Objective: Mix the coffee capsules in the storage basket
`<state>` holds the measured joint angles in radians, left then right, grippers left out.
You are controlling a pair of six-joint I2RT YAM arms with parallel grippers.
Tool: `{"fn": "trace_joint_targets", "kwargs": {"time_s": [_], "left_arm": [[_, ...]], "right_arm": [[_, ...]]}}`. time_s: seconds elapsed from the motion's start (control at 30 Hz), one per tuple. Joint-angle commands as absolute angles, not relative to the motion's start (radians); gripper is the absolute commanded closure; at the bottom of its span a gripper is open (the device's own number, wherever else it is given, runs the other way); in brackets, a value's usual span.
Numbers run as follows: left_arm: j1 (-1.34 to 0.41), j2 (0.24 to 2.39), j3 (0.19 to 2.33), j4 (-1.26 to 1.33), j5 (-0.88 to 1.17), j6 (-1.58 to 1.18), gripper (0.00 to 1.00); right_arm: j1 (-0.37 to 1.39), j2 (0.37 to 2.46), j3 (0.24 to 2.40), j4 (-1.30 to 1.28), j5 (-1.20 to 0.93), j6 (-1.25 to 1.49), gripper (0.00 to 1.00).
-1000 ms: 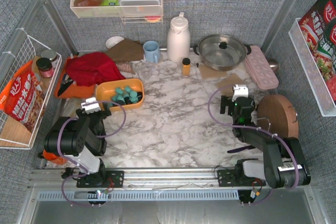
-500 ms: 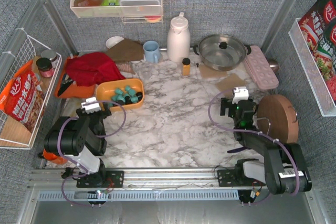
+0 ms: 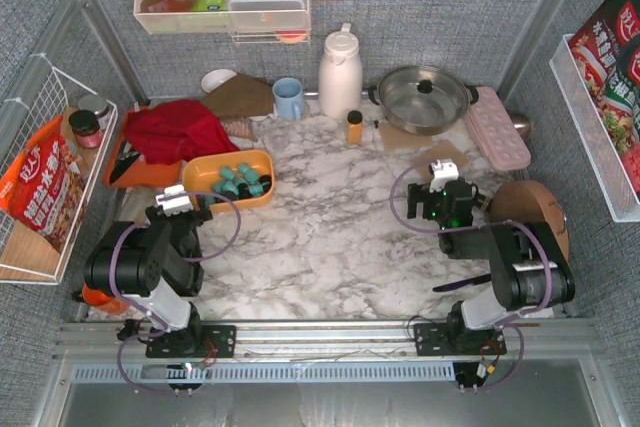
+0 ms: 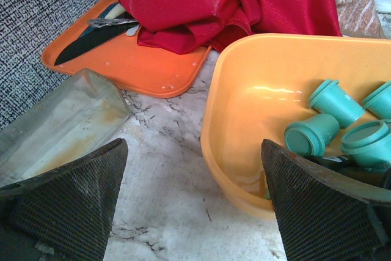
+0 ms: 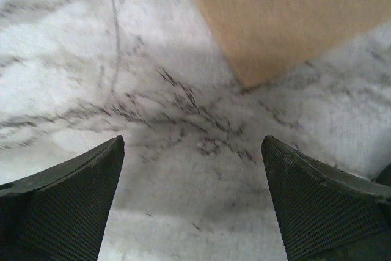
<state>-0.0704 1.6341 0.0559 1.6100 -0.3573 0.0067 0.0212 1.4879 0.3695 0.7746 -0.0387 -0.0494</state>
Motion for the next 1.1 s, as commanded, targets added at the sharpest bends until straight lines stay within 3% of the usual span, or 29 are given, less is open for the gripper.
{"fn": "trace_joint_targets", "kwargs": {"time_s": [0.0,1.07], "left_arm": [[-0.069,1.638,0.056,1.787,-0.361,0.020,0.01],[-0.071,1.640,0.057,1.786,-0.364,0.021,0.01]], "right_arm": [[0.007,1.516,0.354,0.895,-0.065,-0.017,0.01],[-0.002,1.516,0.384,0.840,-0.103,-0.025,0.01]]}}
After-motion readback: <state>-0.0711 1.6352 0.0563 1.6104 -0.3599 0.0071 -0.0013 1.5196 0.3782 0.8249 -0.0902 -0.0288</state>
